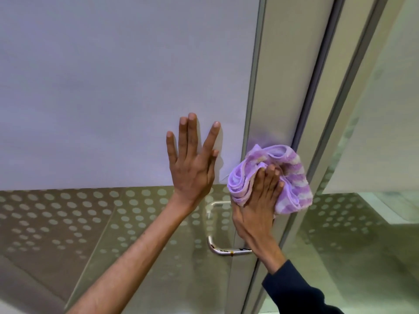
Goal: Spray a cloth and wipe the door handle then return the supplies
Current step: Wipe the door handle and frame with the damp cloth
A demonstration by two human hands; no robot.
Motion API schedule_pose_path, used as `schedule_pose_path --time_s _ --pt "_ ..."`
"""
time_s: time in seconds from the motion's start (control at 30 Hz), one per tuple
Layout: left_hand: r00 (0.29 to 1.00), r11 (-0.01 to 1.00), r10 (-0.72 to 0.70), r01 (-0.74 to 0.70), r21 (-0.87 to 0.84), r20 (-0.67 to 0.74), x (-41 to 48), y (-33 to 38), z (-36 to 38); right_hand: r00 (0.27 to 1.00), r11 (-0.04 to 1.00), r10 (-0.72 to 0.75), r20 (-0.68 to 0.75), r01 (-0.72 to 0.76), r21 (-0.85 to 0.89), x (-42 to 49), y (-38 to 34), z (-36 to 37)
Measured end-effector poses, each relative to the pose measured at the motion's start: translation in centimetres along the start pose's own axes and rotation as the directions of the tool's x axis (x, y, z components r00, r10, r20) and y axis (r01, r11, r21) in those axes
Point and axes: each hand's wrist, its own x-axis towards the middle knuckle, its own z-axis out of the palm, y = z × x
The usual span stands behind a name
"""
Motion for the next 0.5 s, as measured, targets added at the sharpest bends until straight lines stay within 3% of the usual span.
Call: schedule_pose_path --time_s 0.27,0.5 --pt "1.0 1.0 -0.009 0.009 -0.015 -0.014 0.1 0.1 -0.1 0.956 0.967 -0.239 0.17 0.25 -0.049 -0.8 2.6 0.1" --pt "1.0 1.0 -0.014 0.014 -0.003 -0.024 0.1 0.1 0.0 0.841 0.904 -0.399 0.364 0.428 0.002 -1.5 4.2 -0.7"
